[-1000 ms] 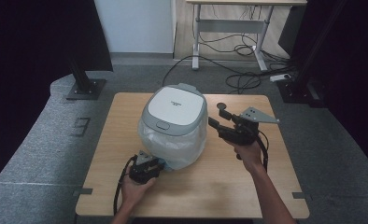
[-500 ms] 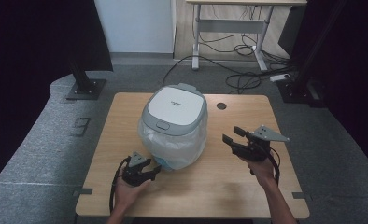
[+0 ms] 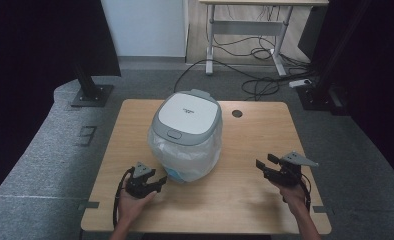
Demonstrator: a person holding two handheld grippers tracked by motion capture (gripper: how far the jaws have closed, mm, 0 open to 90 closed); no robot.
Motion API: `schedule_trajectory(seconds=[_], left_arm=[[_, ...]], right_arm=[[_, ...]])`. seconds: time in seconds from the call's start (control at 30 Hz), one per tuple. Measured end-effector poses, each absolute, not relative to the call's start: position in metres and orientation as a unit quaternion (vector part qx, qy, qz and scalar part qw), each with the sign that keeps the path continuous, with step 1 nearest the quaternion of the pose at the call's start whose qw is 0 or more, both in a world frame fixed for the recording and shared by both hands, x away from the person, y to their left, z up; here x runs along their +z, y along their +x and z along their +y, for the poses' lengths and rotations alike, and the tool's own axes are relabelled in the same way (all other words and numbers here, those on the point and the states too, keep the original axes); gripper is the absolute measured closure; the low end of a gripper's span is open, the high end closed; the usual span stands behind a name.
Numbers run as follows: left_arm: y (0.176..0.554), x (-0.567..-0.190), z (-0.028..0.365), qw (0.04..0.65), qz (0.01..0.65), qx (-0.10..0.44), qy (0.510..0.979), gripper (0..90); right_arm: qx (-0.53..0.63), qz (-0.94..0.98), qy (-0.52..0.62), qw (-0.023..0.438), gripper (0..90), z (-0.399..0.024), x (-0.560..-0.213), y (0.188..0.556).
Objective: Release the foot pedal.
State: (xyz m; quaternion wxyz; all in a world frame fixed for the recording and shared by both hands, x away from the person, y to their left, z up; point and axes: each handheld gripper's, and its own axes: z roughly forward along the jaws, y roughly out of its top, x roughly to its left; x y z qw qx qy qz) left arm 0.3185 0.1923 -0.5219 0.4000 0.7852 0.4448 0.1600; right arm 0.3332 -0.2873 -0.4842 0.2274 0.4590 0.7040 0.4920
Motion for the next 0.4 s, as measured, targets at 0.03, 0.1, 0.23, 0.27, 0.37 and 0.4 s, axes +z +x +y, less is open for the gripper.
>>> schedule_trajectory(seconds=[0.03, 0.1, 0.23, 0.27, 0.37, 0.4], left_arm=[[0.3185, -0.5219, 0.1923, 0.400, 0.445, 0.160, 0.785, 41.8], [0.3181, -0.5222, 0.1915, 0.399, 0.444, 0.161, 0.786, 41.6], [0.3179, -0.5227, 0.1911, 0.396, 0.445, 0.160, 0.787, 41.3], [0.3180, -0.5227, 0.1914, 0.396, 0.445, 0.160, 0.787, 41.3], [0.3186, -0.5222, 0.1927, 0.396, 0.447, 0.158, 0.786, 41.0], [0.3186, -0.5222, 0.1927, 0.396, 0.447, 0.158, 0.786, 40.6]], right_arm=[[0.492, 0.704, 0.459, 0.227, 38.8, -0.2873, -0.4842, 0.3332], [0.487, 0.705, 0.464, 0.224, 38.8, -0.2903, -0.4885, 0.3332], [0.484, 0.706, 0.464, 0.229, 38.6, -0.2924, -0.4897, 0.3319], [0.483, 0.706, 0.463, 0.231, 38.6, -0.2922, -0.4895, 0.3316], [0.480, 0.709, 0.462, 0.232, 37.5, -0.2915, -0.4907, 0.3319], [0.477, 0.710, 0.462, 0.234, 37.1, -0.2914, -0.4916, 0.3323]])
